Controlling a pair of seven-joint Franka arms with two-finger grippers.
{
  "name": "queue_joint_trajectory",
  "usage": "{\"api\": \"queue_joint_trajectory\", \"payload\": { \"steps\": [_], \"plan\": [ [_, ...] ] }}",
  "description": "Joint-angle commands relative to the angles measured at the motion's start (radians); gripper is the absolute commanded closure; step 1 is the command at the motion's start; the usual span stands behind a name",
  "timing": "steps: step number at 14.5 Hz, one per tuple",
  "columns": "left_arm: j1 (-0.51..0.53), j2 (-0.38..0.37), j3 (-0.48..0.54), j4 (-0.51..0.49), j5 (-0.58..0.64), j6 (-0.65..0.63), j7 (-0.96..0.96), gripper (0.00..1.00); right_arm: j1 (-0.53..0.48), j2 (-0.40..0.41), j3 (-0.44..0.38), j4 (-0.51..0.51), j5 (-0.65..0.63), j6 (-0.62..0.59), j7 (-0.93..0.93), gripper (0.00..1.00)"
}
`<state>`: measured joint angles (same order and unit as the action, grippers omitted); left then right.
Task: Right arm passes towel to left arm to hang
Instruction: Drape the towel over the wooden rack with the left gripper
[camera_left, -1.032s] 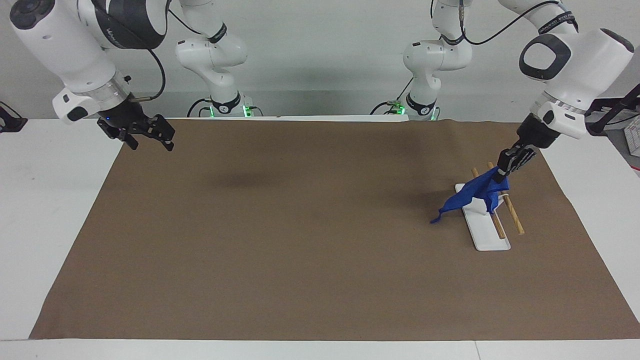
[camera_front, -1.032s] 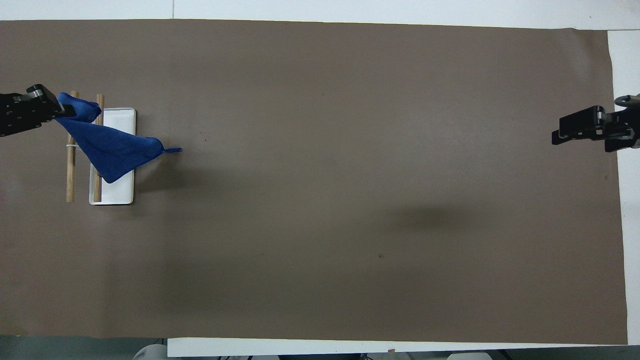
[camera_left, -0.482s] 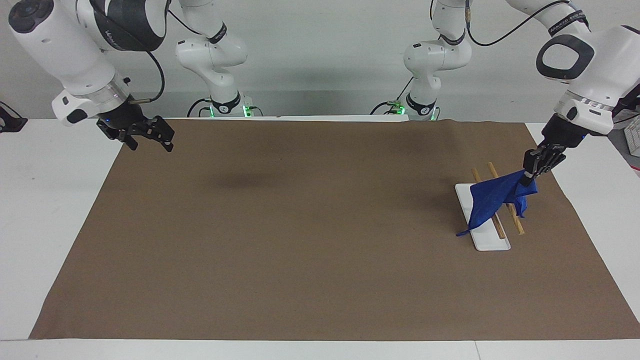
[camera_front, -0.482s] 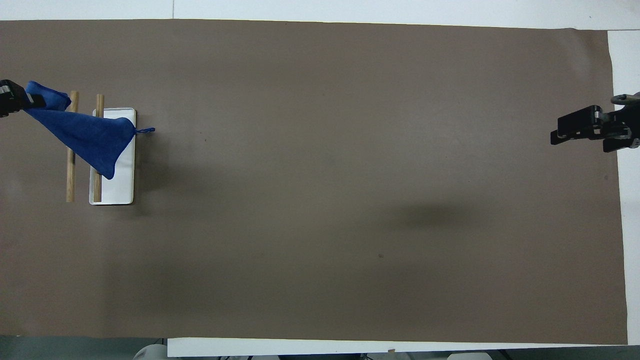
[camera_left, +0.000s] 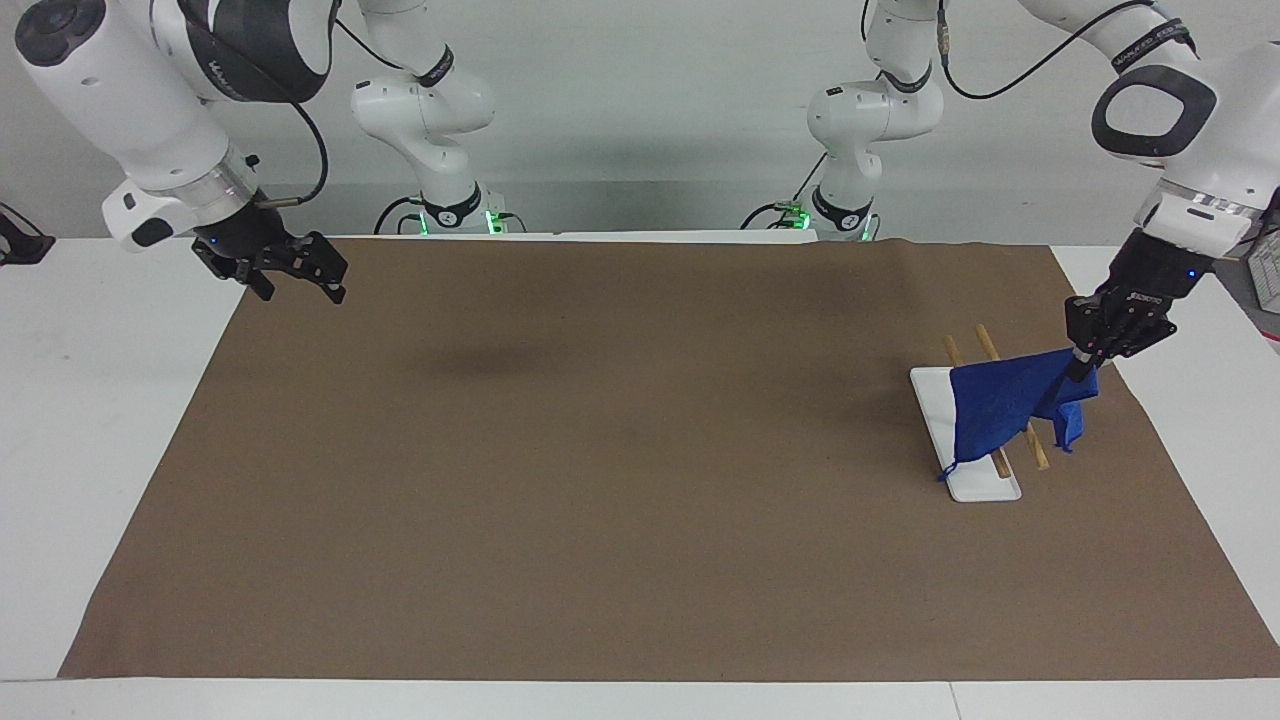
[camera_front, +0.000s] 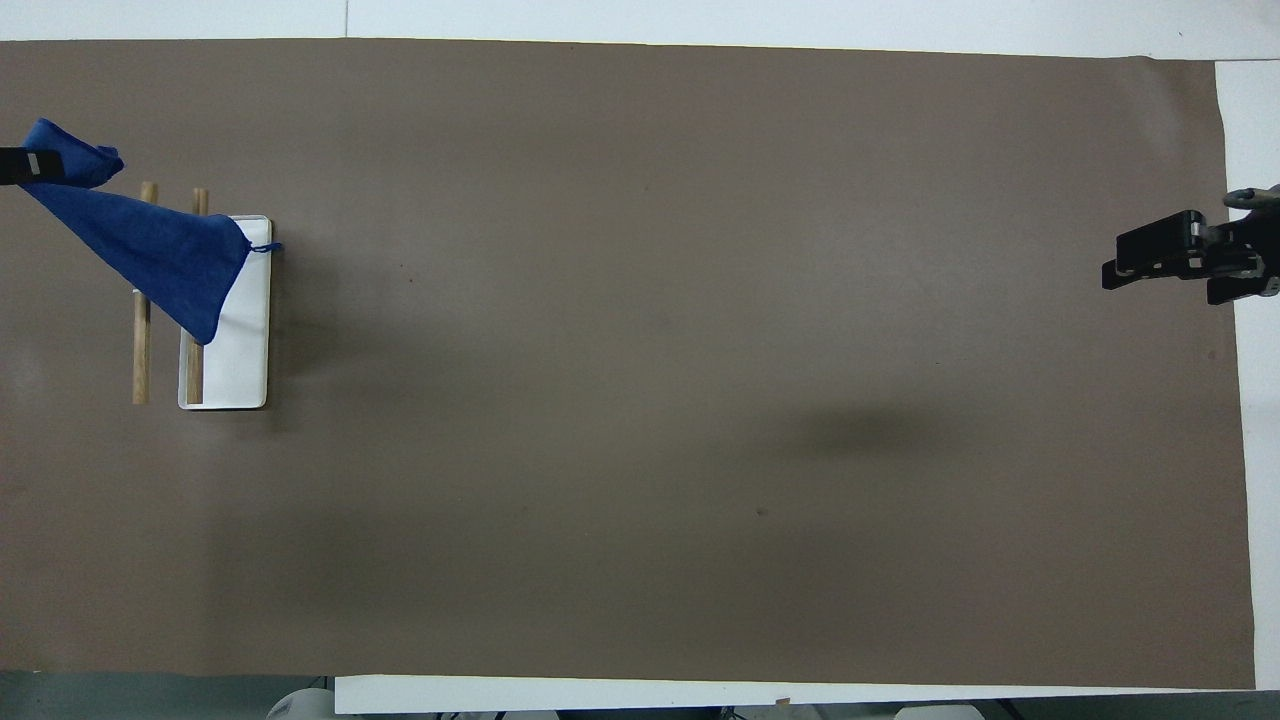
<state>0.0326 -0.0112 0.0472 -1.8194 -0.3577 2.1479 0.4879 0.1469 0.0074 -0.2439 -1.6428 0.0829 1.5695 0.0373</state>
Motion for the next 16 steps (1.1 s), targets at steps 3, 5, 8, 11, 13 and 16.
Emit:
{"api": "queue_joint_trajectory", "payload": {
  "steps": [3, 5, 8, 11, 13, 16],
  "plan": [
    [0.012, 0.028, -0.006, 0.037, 0.029, 0.018, 0.245, 0.95, 0.003, 0.005, -0.003, 0.015, -0.02, -0.017, -0.017, 0.0],
    [0.01, 0.028, -0.006, 0.031, 0.051, 0.023, 0.375, 0.95, 0.003, 0.005, -0.003, 0.015, -0.02, -0.017, -0.014, 0.0],
    [0.013, 0.027, -0.004, 0.028, 0.08, 0.021, 0.486, 0.96, 0.003, 0.005, -0.005, 0.012, -0.022, -0.016, -0.016, 0.0],
    [0.016, 0.011, 0.0, -0.014, 0.105, 0.02, 0.501, 0.96, 0.005, 0.002, -0.003, 0.008, -0.043, -0.016, -0.039, 0.0],
    [0.038, -0.004, 0.0, -0.044, 0.111, 0.023, 0.566, 0.96, 0.008, 0.0, 0.005, 0.005, -0.09, -0.013, -0.057, 0.0],
    [0.064, -0.029, 0.0, -0.089, 0.112, 0.033, 0.647, 0.99, 0.01, -0.001, 0.003, -0.003, -0.092, -0.006, -0.057, 0.0]
  ]
}}
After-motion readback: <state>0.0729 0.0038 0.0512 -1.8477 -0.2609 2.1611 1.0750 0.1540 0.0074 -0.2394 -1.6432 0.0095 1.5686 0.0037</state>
